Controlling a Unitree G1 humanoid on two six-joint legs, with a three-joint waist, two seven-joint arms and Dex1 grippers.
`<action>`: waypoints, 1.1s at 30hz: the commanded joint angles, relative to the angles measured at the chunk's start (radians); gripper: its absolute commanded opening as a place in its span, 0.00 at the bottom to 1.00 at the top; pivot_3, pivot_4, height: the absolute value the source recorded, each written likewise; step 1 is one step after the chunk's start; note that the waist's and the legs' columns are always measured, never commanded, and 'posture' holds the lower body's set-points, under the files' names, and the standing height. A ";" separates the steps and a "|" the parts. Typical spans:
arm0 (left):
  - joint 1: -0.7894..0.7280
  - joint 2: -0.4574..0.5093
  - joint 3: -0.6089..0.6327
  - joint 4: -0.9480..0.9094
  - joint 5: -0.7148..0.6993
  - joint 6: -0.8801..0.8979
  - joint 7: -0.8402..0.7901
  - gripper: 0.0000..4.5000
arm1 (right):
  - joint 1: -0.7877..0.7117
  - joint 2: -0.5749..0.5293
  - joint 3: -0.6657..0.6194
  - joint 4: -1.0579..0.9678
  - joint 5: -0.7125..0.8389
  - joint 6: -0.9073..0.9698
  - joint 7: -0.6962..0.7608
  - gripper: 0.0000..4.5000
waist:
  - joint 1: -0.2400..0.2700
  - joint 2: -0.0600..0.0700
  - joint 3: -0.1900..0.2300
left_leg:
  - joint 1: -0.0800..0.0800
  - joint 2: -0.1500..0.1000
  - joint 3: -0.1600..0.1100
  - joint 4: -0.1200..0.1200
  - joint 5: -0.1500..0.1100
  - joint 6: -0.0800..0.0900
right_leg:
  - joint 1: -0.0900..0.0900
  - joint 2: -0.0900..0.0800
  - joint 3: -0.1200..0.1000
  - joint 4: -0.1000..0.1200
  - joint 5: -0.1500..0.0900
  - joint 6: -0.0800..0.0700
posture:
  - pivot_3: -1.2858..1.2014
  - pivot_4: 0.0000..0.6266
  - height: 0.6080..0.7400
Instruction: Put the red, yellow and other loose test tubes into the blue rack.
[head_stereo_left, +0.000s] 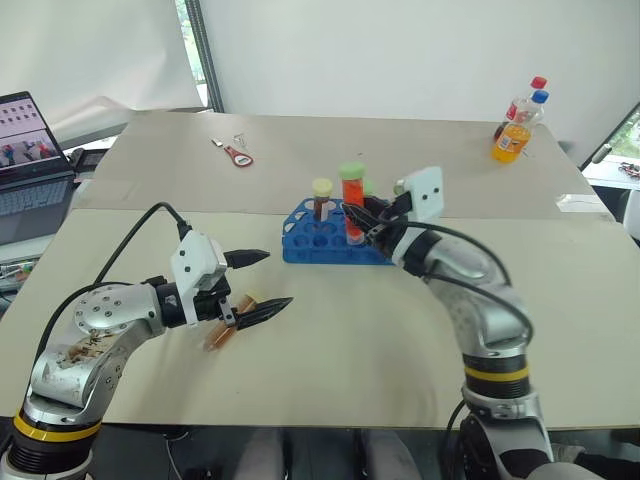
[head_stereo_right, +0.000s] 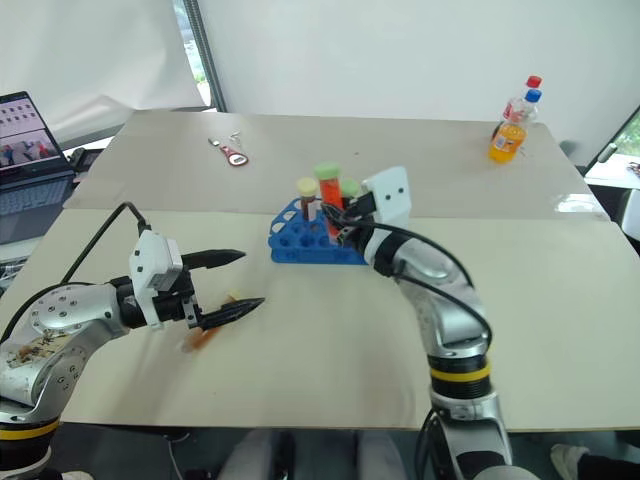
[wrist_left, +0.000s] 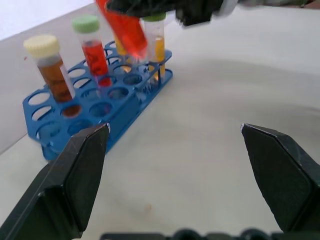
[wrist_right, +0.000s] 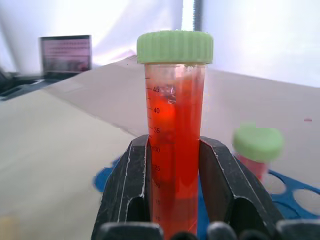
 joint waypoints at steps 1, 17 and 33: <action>-0.010 -0.002 0.007 -0.044 -0.026 0.011 0.014 1.00 | 0.000 0.022 0.020 0.060 -0.054 -0.175 -0.037 0.21 | -0.004 0.000 0.000 | 0.000 0.000 0.000 0.000 0.000 0.000 | 0.000 0.000 0.000 0.000 0.000 0.000 | 0.52 0.24 0.95; -0.009 -0.023 0.012 -0.035 -0.050 0.017 0.030 1.00 | 0.033 0.093 0.032 0.303 -0.148 -0.433 -0.165 0.21 | -0.012 0.000 0.000 | 0.002 0.000 -0.001 -0.002 0.000 0.000 | 0.001 0.000 0.000 0.000 0.000 0.000 | 0.52 0.24 0.95; -0.105 -0.055 -0.003 -0.052 -0.061 0.112 0.156 1.00 | 0.109 0.093 0.044 0.252 -0.156 -0.449 -0.172 0.90 | -0.014 0.000 0.000 | 0.004 0.000 -0.004 -0.005 0.000 -0.001 | 0.002 0.000 0.001 0.001 0.000 0.000 | 0.52 0.24 0.95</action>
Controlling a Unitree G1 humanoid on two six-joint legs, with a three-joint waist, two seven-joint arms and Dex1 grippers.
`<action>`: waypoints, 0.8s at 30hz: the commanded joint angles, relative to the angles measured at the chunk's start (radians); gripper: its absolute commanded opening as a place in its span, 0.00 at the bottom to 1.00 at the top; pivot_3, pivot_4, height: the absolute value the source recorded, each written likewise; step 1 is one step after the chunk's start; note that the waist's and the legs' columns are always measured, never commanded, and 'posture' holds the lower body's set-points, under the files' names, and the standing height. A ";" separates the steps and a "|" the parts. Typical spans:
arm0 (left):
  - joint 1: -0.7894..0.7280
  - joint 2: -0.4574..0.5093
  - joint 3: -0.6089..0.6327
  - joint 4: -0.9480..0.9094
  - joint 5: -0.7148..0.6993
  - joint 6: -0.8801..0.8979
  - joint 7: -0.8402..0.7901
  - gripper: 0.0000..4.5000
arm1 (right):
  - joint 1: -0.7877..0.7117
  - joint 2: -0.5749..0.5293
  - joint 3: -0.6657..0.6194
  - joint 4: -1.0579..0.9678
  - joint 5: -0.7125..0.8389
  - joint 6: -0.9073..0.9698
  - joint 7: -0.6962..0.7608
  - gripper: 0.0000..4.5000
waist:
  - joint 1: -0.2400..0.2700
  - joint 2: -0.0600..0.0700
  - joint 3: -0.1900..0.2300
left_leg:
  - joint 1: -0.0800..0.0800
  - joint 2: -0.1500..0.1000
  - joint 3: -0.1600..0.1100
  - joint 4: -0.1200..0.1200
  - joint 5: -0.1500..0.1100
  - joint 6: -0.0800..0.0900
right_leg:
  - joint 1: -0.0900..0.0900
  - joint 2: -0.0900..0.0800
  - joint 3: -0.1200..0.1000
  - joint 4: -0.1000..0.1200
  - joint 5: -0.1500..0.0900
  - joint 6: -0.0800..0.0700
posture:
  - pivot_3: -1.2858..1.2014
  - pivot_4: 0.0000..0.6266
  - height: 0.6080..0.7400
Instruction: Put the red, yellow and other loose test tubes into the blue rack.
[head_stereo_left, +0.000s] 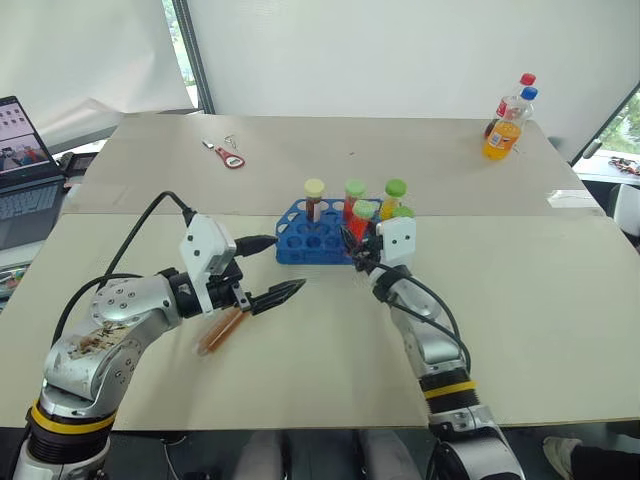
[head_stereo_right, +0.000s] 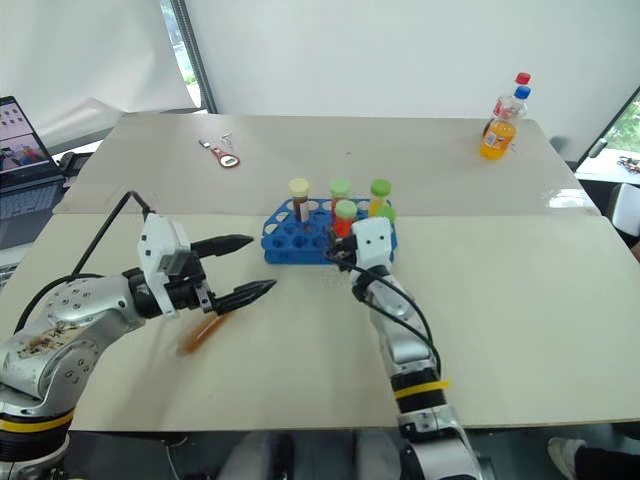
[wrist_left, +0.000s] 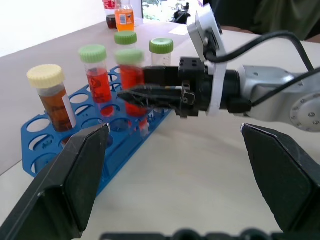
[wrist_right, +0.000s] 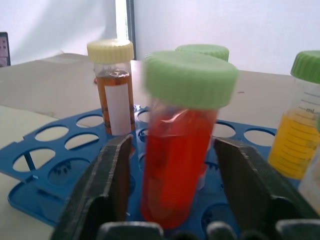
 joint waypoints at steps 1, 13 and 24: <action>-0.032 0.023 0.016 -0.030 -0.004 0.032 0.029 1.00 | 0.035 -0.033 0.002 -0.124 0.012 0.066 0.030 0.97 | 0.000 0.000 0.000 | 0.000 0.000 0.000 0.000 0.000 0.000 | 0.000 0.000 0.000 0.000 0.000 0.000 | 0.52 0.24 0.95; 0.287 0.462 0.325 0.130 0.166 0.053 -0.193 1.00 | 0.196 -0.525 -0.043 -0.665 0.362 0.407 0.573 0.97 | -0.018 -0.001 0.001 | 0.005 0.002 0.002 -0.003 0.000 0.001 | 0.000 0.000 0.000 -0.002 -0.003 -0.003 | 0.52 0.24 0.95; 0.446 0.534 0.471 0.251 0.268 0.060 -0.307 1.00 | 0.152 -0.969 -0.200 -0.633 0.550 0.469 0.986 0.97 | 0.025 -0.005 0.003 | 0.006 0.003 0.008 -0.003 -0.001 0.001 | 0.000 0.000 -0.004 -0.002 -0.006 -0.007 | 0.52 0.24 0.95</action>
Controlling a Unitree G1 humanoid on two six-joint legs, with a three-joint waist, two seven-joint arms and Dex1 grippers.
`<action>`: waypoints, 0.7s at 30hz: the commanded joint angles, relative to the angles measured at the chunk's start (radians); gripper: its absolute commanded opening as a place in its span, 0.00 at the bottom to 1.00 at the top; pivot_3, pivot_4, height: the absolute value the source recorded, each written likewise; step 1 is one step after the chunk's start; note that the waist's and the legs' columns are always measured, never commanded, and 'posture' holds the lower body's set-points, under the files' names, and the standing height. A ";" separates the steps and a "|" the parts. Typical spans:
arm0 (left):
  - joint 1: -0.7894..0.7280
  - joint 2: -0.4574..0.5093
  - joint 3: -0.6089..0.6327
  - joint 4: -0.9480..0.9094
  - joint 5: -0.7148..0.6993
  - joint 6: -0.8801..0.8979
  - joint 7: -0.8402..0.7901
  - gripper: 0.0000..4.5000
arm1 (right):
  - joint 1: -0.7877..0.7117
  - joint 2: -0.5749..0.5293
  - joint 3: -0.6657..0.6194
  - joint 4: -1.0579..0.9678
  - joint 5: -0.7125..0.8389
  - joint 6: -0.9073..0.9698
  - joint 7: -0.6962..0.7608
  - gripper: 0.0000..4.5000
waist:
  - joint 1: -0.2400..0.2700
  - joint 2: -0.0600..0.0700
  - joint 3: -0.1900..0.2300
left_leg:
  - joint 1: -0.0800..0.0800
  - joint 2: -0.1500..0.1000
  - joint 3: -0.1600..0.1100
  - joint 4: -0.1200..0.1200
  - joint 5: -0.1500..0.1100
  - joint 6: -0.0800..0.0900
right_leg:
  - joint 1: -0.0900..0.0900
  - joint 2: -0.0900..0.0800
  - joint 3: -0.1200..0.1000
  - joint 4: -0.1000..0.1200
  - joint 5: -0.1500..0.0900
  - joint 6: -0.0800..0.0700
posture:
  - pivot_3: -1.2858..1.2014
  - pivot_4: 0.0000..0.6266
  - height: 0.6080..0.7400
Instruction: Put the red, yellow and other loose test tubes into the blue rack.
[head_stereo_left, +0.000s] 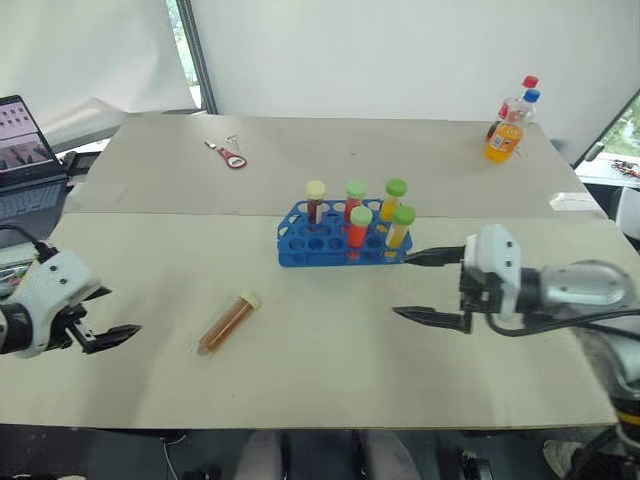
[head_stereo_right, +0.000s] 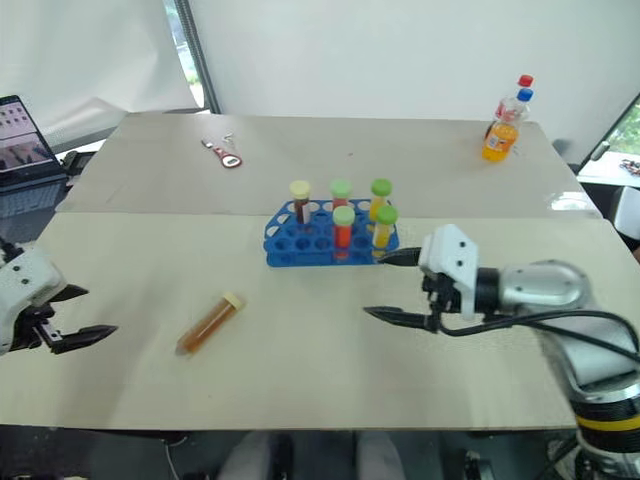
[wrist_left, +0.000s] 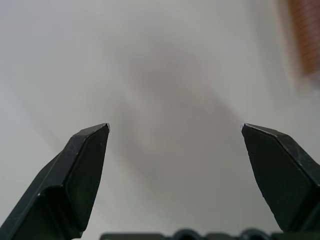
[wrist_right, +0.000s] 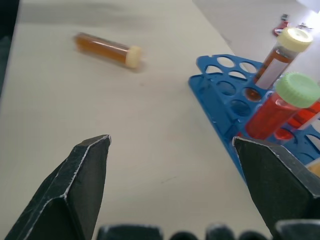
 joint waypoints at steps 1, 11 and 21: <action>-0.021 0.030 0.038 -0.039 -0.019 0.035 -0.035 1.00 | 0.016 -0.064 -0.073 -0.025 0.063 0.027 0.076 0.97 | 0.001 0.000 0.000 | 0.000 0.000 0.000 0.000 0.000 0.000 | 0.000 0.000 0.000 0.000 0.000 0.000 | 0.52 0.24 0.95; -0.305 -0.002 -0.187 -0.276 -0.216 0.445 0.095 1.00 | -0.008 -0.129 -0.136 -0.120 0.217 0.181 0.048 0.97 | 0.000 -0.001 0.001 | 0.000 0.000 -0.001 0.001 0.000 0.000 | 0.000 0.000 0.001 0.002 0.000 0.000 | 0.52 0.24 0.95; -0.558 -0.249 -0.538 -0.253 -0.157 0.571 0.346 1.00 | -0.081 -0.099 -0.094 -0.211 0.279 0.236 -0.046 0.97 | 0.000 -0.003 0.001 | -0.002 -0.001 -0.005 0.002 0.000 0.000 | 0.000 0.001 0.001 0.002 0.000 0.001 | 0.52 0.24 0.95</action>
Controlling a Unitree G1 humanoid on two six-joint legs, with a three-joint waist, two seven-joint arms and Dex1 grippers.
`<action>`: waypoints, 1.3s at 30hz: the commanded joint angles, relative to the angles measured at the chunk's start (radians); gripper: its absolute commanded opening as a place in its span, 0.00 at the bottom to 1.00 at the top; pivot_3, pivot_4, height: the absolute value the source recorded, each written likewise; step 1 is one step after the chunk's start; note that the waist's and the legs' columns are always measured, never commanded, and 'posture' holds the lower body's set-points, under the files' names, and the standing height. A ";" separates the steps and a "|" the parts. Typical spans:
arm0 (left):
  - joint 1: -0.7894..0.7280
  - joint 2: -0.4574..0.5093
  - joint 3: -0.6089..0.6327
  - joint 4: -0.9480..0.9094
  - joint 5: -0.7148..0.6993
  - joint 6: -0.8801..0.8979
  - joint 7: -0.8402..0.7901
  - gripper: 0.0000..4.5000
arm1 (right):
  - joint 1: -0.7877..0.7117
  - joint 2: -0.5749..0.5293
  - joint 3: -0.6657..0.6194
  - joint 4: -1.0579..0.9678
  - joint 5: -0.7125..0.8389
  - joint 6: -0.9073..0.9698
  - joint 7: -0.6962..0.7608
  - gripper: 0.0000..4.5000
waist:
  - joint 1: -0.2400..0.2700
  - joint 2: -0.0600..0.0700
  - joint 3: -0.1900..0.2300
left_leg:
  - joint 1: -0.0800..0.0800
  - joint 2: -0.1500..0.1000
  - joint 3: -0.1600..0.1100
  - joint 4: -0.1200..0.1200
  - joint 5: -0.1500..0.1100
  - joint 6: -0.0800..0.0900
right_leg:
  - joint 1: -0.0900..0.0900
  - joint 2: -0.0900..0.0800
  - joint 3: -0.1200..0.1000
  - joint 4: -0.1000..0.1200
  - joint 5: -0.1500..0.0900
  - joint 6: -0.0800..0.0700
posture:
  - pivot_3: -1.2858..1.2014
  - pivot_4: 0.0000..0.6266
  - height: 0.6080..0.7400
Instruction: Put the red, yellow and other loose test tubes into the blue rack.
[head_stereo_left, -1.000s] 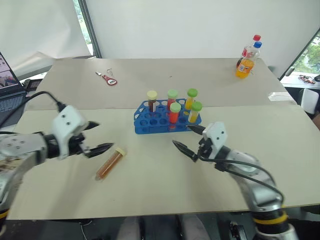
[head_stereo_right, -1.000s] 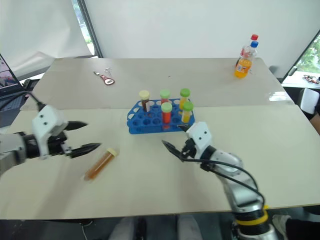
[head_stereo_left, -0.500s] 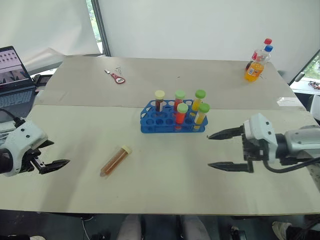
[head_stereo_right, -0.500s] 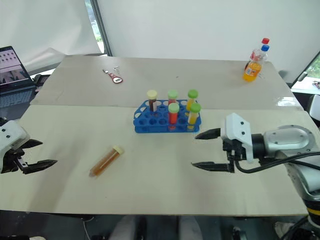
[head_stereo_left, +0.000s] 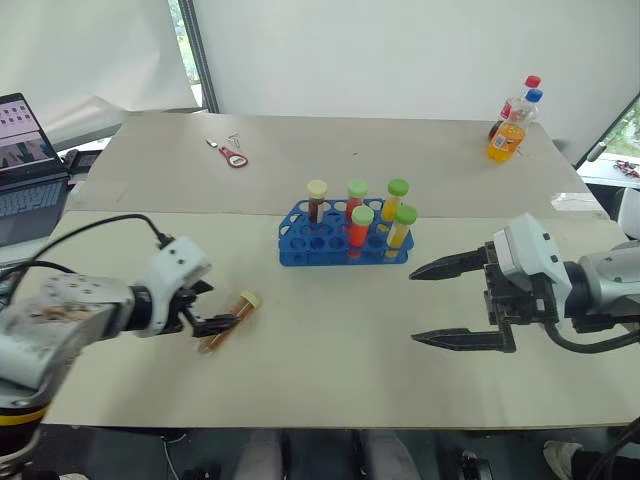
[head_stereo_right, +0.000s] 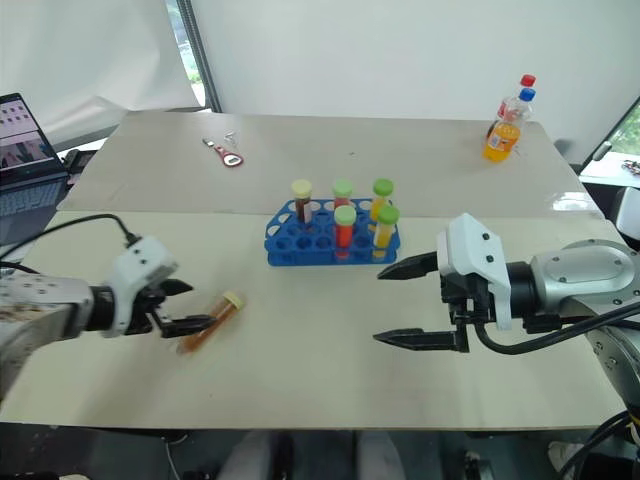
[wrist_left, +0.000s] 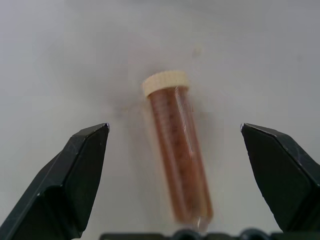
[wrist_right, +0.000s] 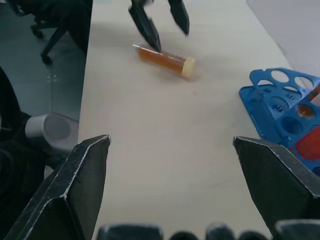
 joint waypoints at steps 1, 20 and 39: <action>-0.039 -0.028 -0.036 0.040 0.040 0.006 0.060 1.00 | -0.035 0.007 -0.001 -0.036 0.038 0.020 -0.030 0.97 | 0.000 0.000 0.000 | 0.000 0.000 0.000 0.000 0.000 0.000 | 0.000 0.000 0.000 0.000 0.000 0.000 | 0.52 0.24 0.95; -0.108 -0.072 -0.258 0.163 0.154 -0.135 0.015 0.28 | -0.112 0.009 0.026 -0.003 0.077 0.047 -0.050 0.98 | 0.015 0.000 0.000 | 0.000 -0.001 0.000 0.002 0.000 0.000 | 0.002 -0.001 0.000 0.000 0.000 0.000 | 0.52 0.24 0.95; -0.430 -0.349 -0.053 0.446 0.075 -0.536 -0.123 0.20 | -0.025 0.077 -0.064 -0.050 0.005 -0.019 -0.186 0.98 | 0.017 -0.001 0.000 | -0.004 -0.002 -0.001 0.007 0.000 0.001 | 0.002 0.000 -0.001 0.000 0.000 0.001 | 0.52 0.24 0.95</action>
